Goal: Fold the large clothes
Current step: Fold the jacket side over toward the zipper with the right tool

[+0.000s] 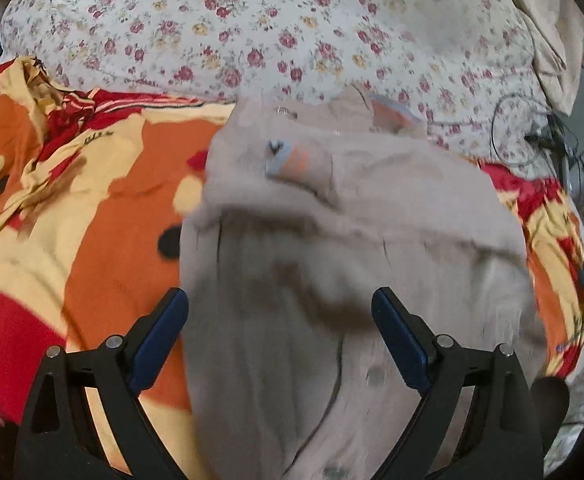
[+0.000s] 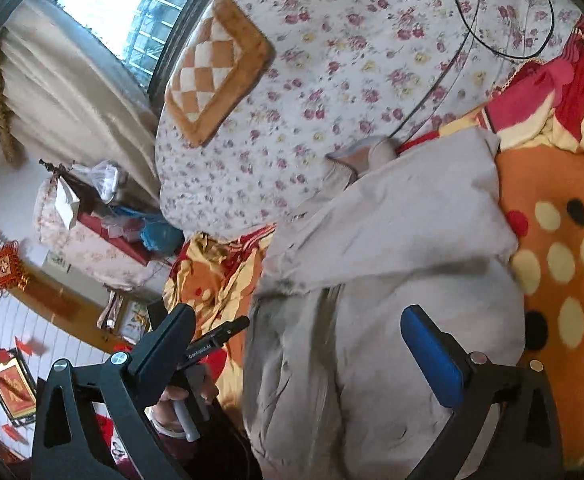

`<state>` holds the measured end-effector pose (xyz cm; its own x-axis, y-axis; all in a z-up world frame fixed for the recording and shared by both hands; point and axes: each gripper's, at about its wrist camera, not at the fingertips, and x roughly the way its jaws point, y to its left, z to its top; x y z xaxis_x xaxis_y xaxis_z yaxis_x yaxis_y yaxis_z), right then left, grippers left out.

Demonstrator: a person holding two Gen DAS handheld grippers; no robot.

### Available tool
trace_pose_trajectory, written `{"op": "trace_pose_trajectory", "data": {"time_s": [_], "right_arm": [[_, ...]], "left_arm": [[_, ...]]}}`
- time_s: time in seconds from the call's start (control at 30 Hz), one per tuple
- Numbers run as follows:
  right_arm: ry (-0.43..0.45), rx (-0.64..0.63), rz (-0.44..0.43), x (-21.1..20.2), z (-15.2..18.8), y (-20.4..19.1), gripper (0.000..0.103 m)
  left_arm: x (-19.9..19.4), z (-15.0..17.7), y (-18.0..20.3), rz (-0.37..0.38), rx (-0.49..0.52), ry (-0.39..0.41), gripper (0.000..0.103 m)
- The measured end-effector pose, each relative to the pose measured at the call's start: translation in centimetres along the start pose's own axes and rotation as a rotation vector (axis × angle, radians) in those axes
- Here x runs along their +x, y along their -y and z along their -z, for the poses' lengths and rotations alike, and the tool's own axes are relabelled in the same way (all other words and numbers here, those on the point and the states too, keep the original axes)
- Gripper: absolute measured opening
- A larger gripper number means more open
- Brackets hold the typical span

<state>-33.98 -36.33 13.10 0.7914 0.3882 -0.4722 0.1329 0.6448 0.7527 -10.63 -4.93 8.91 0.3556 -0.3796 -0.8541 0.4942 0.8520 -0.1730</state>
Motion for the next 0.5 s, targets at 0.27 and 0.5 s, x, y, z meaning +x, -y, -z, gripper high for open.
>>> {"op": "trace_pose_trajectory", "data": {"time_s": [0.27, 0.5], "right_arm": [[-0.101, -0.087, 0.258, 0.0, 3.8, 0.6, 0.103], [-0.142, -0.078, 0.484, 2.0, 5.8, 5.3, 0.093]], "left_arm": [[-1.9, 4.6, -1.5, 0.026, 0.011, -0.050, 0.093], [-1.5, 7.2, -3.1, 0.011, -0.016, -0.093, 0.093]]}}
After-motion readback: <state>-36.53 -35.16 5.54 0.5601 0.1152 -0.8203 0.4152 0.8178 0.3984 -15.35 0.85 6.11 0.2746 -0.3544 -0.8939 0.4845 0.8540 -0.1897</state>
